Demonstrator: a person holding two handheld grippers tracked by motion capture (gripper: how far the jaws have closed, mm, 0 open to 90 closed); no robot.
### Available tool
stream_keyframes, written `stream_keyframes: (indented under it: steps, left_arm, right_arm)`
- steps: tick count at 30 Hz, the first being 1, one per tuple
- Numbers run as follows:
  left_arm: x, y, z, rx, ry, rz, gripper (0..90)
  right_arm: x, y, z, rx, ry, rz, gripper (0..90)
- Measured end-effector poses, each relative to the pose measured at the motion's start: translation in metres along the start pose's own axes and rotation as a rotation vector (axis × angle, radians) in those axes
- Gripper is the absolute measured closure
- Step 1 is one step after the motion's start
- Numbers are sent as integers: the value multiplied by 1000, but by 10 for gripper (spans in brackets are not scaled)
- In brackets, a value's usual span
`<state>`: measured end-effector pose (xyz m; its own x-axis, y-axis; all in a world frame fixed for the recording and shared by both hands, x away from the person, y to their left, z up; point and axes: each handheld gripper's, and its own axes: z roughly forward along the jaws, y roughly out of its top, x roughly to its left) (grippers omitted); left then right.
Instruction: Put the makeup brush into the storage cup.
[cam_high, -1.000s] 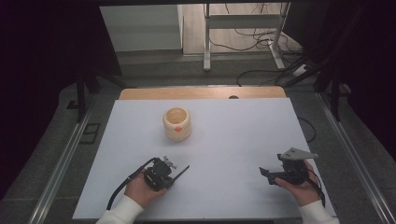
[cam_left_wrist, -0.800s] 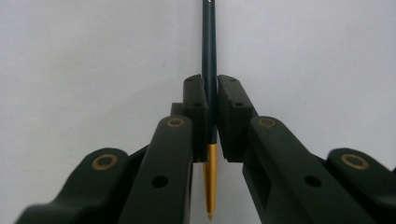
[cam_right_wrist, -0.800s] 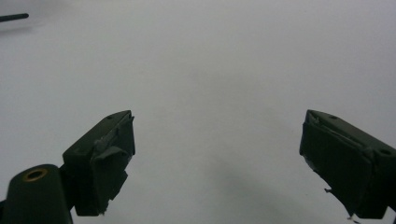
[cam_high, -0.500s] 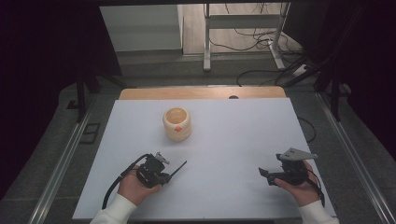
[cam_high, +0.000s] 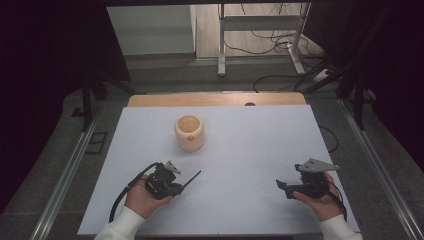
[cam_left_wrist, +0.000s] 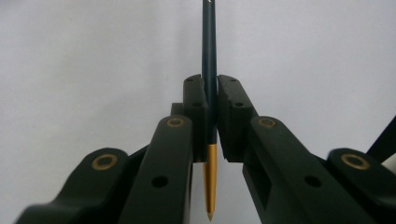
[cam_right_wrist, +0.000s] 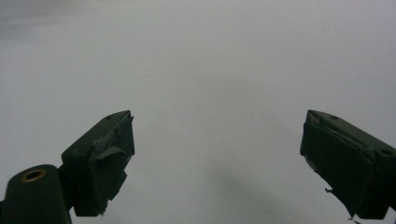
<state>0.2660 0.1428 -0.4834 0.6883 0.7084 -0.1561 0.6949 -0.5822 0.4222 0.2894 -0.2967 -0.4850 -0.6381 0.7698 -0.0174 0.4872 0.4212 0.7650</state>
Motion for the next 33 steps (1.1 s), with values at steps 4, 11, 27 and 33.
stream_keyframes:
  steps: [4, 11, 27, 33]
  left_arm:
    - [-3, 6, -1, -1, -9, 36, 834]
    - [-3, 11, 1, 7, -22, 72, 834]
    - [-5, 29, 7, 4, -44, 108, 834]
    - [-7, 36, 9, 0, -47, 119, 834]
  right_arm:
    - [0, 0, 0, 0, 2, -1, 105]
    - [1, 1, 0, 0, 6, -7, 105]
    - [19, 14, 6, -8, 31, -102, 93]
    - [22, 15, 9, -2, 46, -118, 88]
